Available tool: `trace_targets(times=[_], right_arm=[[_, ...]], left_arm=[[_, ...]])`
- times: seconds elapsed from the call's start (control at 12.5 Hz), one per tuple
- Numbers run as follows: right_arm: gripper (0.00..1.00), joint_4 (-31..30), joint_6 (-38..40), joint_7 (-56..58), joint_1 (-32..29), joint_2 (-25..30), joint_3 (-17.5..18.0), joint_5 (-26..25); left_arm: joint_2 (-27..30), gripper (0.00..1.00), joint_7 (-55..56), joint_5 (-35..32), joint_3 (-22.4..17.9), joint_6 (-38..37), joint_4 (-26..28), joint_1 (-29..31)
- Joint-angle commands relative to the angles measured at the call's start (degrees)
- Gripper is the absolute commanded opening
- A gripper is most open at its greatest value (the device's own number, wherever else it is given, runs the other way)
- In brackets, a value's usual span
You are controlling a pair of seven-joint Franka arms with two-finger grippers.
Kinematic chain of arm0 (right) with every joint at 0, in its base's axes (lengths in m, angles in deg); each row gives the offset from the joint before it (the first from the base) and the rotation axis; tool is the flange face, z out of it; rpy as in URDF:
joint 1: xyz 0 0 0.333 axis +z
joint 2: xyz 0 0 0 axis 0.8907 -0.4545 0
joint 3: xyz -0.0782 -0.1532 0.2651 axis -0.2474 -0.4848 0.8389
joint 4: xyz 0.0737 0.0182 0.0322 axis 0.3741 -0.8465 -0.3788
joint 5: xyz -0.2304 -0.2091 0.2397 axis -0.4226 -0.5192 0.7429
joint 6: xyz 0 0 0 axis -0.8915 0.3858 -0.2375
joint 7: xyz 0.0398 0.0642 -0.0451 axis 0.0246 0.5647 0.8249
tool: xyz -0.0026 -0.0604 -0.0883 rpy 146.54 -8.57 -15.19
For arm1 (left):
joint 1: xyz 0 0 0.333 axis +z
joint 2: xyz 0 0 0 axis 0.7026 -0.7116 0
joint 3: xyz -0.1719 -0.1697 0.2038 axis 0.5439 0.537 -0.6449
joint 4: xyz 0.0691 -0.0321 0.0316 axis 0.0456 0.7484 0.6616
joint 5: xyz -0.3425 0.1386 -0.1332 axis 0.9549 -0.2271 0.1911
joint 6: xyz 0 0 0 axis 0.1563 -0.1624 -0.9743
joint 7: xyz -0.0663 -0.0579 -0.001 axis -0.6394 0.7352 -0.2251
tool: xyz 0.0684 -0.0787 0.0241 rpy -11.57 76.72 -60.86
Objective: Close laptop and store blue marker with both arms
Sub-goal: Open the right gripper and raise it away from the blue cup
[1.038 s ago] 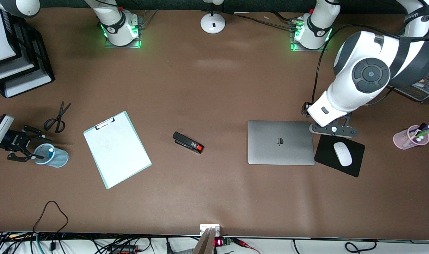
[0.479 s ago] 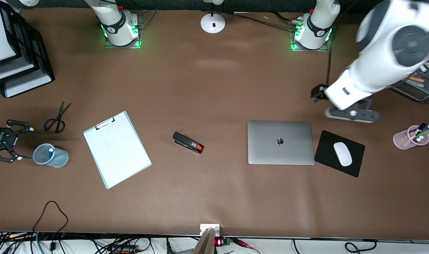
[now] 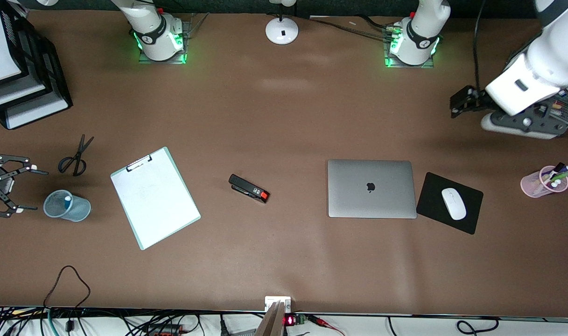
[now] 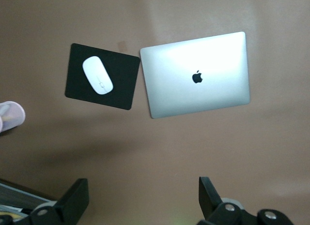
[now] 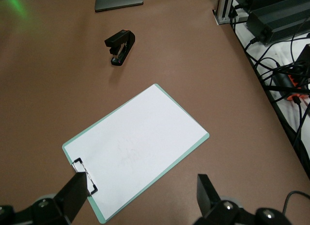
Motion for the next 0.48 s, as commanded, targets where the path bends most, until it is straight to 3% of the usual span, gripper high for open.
trace_targets(times=[0.0, 0.16, 0.4], right_arm=[[1.00, 1.37, 1.05, -8.07, 3.38, 1.54, -0.20, -3.58], [1.00, 1.46, 0.62, -13.70, 6.28, 2.51, -0.28, -5.52], [1.00, 1.29, 0.17, -24.32, 10.94, 4.79, -0.20, -8.15]], left_arm=[[5.46, 1.00, -2.53, 2.45, -4.18, 9.12, 8.73, -1.82], [6.27, 1.00, -2.88, 2.64, -5.49, 12.23, 11.48, -1.82], [5.74, 1.00, -2.70, 1.41, -6.29, 9.45, 10.70, -2.70]])
